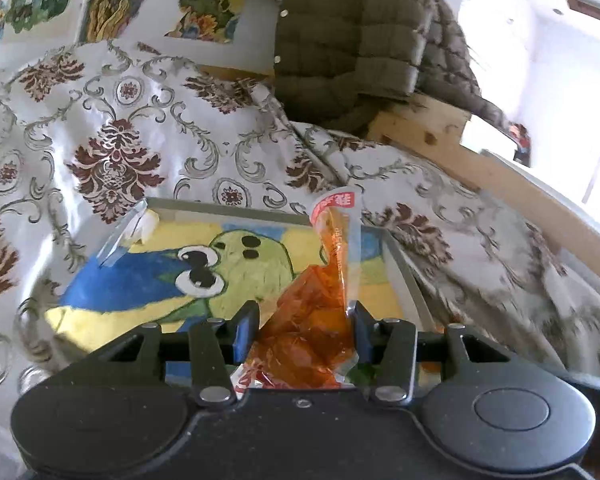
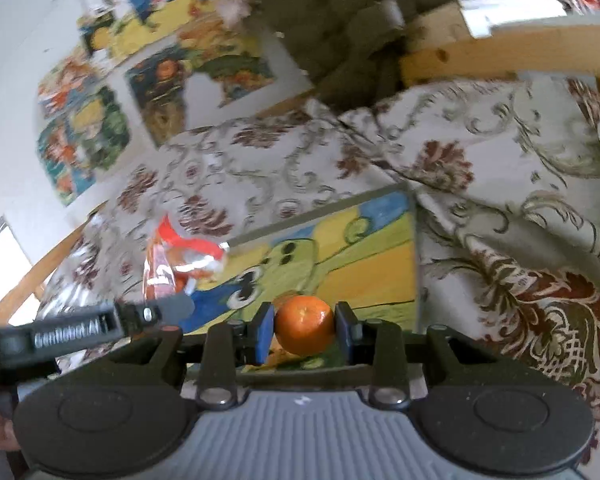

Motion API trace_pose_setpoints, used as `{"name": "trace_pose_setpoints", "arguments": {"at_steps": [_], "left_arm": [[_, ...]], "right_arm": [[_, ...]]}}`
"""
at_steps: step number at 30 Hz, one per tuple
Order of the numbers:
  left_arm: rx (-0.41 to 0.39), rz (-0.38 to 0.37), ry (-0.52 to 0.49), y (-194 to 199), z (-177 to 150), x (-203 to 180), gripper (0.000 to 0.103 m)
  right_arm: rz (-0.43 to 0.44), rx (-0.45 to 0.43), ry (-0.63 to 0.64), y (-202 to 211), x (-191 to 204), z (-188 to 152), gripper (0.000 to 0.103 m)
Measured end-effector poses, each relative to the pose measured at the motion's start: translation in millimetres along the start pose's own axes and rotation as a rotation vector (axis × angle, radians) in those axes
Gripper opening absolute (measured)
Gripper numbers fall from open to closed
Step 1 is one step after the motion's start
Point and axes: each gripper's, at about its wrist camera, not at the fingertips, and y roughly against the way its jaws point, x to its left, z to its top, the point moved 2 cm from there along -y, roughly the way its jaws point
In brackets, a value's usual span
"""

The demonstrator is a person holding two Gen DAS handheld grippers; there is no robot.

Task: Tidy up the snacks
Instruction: 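Lift the candy bag and tangerine and carry both over the grey tray, then open both tools to release the candy bag and tangerine into the tray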

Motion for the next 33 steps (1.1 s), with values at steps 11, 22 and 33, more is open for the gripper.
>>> {"name": "trace_pose_setpoints", "arguments": {"at_steps": [11,22,33], "left_arm": [[0.091,0.061,0.038,-51,-3,3,0.050],[0.106,0.068,0.042,-61,-1,4,0.052],[0.096,0.084,0.105,-53,3,8,0.068]], "right_arm": [[-0.011,0.044,0.012,-37,-7,-2,0.037],[-0.034,0.113,0.063,-52,3,-20,0.038],[-0.053,0.092,0.082,-46,7,-15,0.051]]}}
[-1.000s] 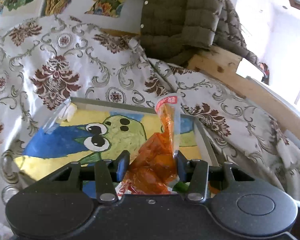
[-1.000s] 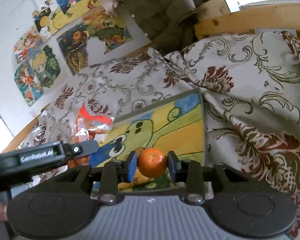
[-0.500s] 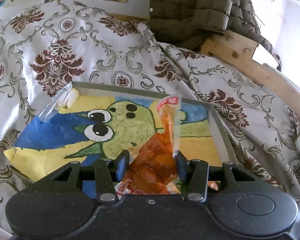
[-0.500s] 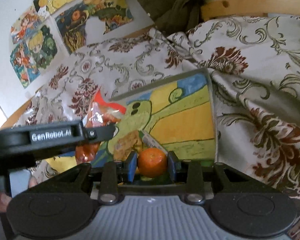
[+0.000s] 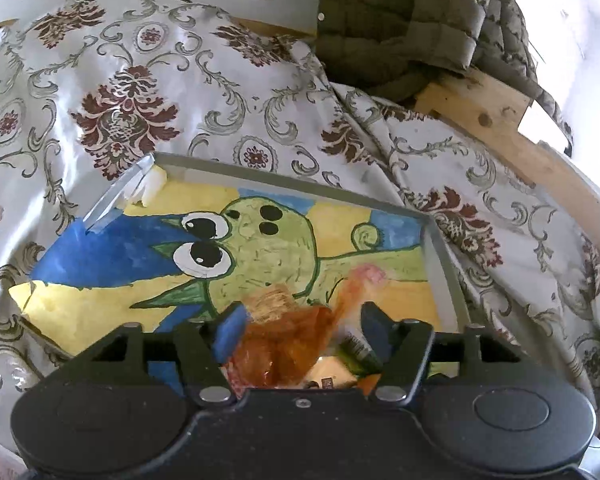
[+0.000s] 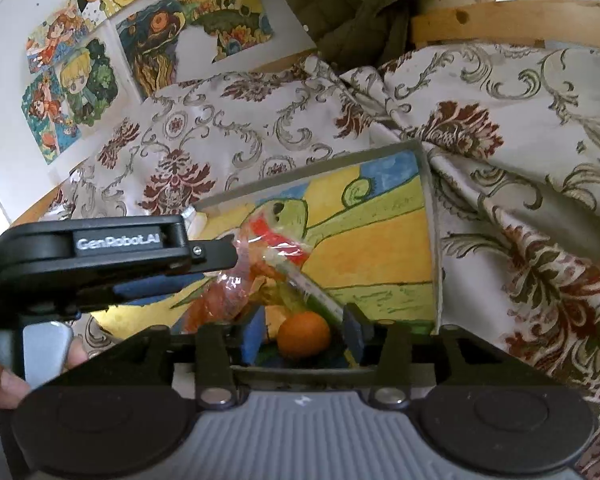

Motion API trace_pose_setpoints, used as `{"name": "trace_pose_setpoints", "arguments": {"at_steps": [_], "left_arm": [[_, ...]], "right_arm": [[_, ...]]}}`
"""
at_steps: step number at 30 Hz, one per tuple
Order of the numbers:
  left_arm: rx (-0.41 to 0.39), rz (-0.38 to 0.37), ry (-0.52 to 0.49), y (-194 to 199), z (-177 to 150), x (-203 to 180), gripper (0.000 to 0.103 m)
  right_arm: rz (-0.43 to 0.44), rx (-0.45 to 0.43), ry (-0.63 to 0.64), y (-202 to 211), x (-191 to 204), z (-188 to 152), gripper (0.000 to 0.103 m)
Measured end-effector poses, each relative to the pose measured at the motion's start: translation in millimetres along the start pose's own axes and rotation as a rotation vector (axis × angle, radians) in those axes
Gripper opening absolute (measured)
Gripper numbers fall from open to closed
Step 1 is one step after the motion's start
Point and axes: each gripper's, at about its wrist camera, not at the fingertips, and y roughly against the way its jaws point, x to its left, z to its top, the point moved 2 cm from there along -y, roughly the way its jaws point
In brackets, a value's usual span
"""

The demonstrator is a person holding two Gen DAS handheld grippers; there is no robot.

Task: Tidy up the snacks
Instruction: 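Open both tools to release the candy bag and tangerine into the tray, then move both open tools back from the tray toward the remaining snacks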

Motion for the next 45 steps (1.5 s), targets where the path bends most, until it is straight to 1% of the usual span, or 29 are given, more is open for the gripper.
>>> {"name": "trace_pose_setpoints", "arguments": {"at_steps": [2,4,6,9,15,18,23,27,33,39,45], "left_arm": [[-0.013,0.000,0.002,7,2,0,0.069],[-0.034,0.002,0.000,16,4,-1,0.073],[-0.069,0.003,-0.008,30,5,-1,0.081],[-0.125,0.012,-0.018,51,5,-2,0.088],[-0.221,0.032,-0.031,99,-1,-3,0.100],[-0.265,0.043,-0.045,125,-8,-5,0.102],[-0.322,0.063,-0.093,167,-26,-10,0.102],[-0.363,0.079,-0.121,199,-43,-12,0.102],[-0.413,0.109,-0.145,240,-69,-6,0.102],[-0.421,0.131,-0.145,270,-95,7,0.102],[-0.405,0.148,-0.136,289,-123,20,0.102]], "right_arm": [[-0.009,-0.020,0.002,5,0,3,0.054],[-0.025,-0.046,0.007,12,-1,8,0.059],[-0.038,-0.078,0.007,21,-2,13,0.068],[-0.049,-0.134,0.005,38,-2,21,0.077],[-0.069,-0.235,0.012,77,-3,32,0.090],[-0.070,-0.276,0.015,99,-1,33,0.095],[-0.046,-0.346,0.031,133,10,33,0.103],[-0.028,-0.375,0.045,156,22,26,0.103],[-0.037,-0.381,0.082,187,39,-5,0.103],[-0.038,-0.371,0.112,219,57,-43,0.103],[-0.053,-0.325,0.115,240,68,-76,0.103]]}}
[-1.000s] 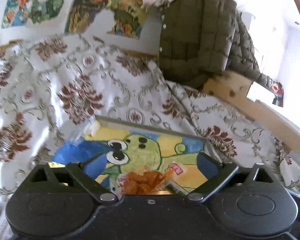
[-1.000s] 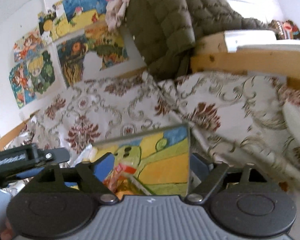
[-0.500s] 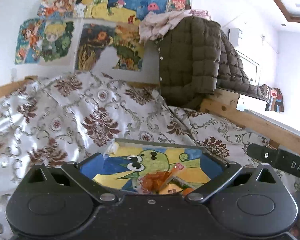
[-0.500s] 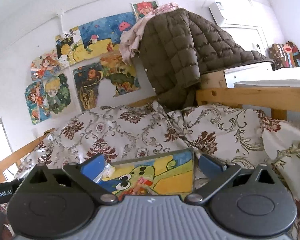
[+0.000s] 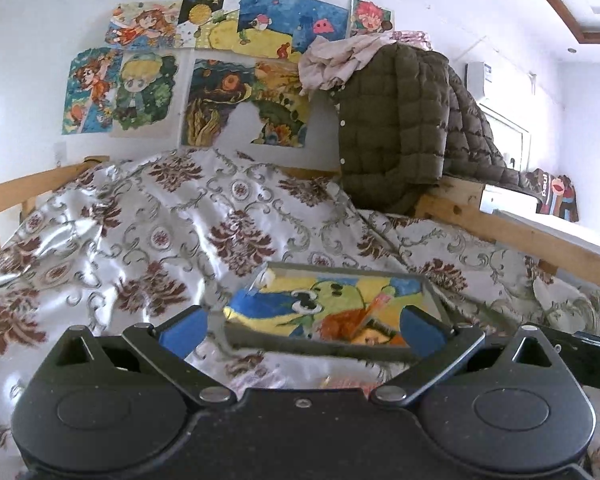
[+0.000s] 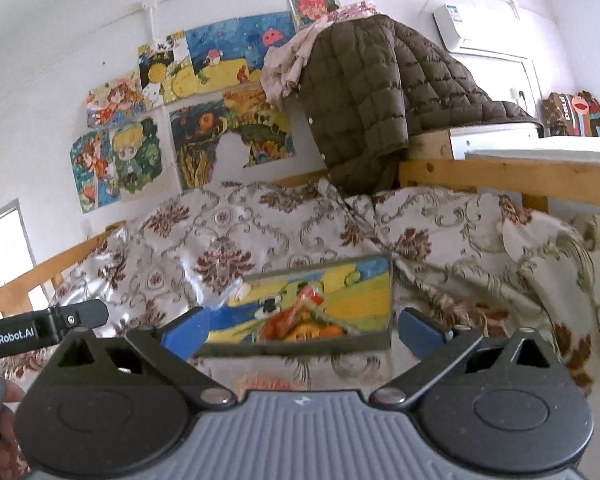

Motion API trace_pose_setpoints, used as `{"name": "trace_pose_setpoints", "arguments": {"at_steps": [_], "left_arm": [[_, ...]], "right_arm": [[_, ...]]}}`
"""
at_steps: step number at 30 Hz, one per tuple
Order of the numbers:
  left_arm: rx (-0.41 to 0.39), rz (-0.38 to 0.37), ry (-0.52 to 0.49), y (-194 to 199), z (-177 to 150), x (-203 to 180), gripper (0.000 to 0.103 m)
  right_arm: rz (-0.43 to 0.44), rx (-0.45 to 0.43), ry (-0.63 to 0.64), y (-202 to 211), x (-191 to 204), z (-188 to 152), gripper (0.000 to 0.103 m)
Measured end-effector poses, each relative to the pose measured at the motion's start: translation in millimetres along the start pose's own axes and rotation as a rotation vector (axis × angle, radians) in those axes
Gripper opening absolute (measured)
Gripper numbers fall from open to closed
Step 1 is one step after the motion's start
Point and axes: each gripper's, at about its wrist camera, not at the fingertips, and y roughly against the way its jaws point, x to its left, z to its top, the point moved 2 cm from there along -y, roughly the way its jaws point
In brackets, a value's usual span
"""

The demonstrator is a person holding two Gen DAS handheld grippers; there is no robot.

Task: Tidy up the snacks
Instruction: 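Move both open tools back from the tray toward the remaining snacks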

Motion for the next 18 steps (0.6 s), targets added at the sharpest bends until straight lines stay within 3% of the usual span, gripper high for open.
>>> {"name": "trace_pose_setpoints", "arguments": {"at_steps": [11,18], "left_arm": [[0.072,0.013,0.021,33,-41,21,0.102],[0.156,0.040,0.001,41,-55,26,0.102]], "right_arm": [[-0.081,0.060,0.004,29,8,-28,0.103],[-0.136,0.163,0.053,32,20,-43,0.103]]}}
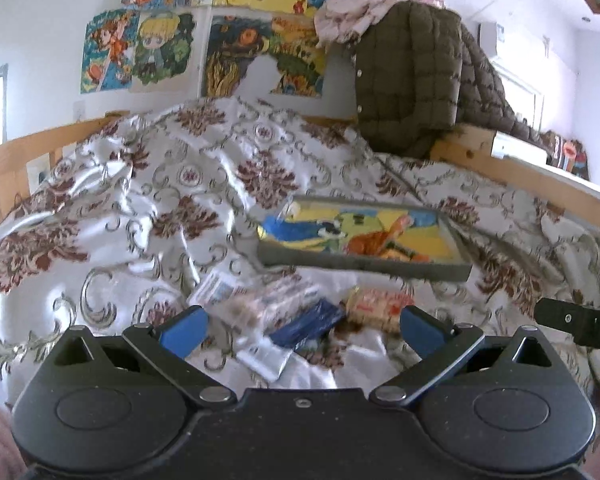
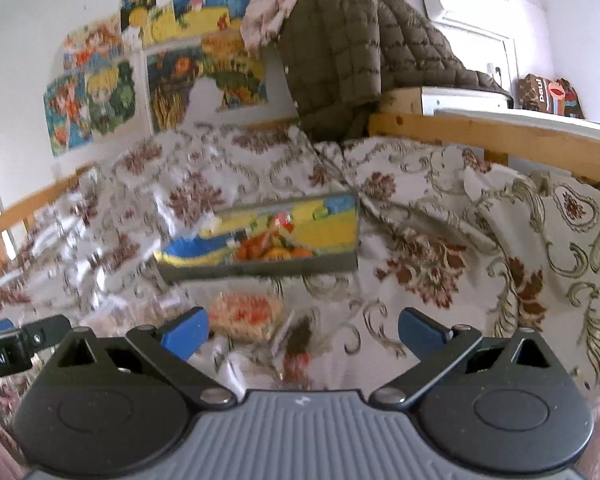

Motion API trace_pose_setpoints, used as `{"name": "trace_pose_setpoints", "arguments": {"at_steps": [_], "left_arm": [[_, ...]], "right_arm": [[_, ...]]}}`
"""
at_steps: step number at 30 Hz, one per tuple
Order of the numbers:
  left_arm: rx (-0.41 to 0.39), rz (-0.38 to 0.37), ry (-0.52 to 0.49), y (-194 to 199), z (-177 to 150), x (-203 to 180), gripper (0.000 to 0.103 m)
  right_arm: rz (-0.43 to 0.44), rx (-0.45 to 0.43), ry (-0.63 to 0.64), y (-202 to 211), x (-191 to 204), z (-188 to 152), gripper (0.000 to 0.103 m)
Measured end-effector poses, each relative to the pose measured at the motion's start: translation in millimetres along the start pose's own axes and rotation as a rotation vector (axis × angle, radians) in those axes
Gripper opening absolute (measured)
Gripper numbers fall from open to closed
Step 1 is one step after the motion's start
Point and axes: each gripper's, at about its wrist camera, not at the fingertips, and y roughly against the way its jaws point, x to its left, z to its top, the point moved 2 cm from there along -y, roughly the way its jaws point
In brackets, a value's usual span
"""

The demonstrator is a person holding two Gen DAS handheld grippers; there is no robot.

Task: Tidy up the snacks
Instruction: 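Move both open tools back from the tray toward the remaining snacks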

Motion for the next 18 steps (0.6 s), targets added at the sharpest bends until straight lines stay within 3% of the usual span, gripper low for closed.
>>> {"name": "trace_pose_setpoints", "arguments": {"at_steps": [18], "left_arm": [[0.107,0.024,-0.053,-7,-9,-11,0.102]], "right_arm": [[-0.017,0.102,0.004,-4,5,-9,0.103]]}}
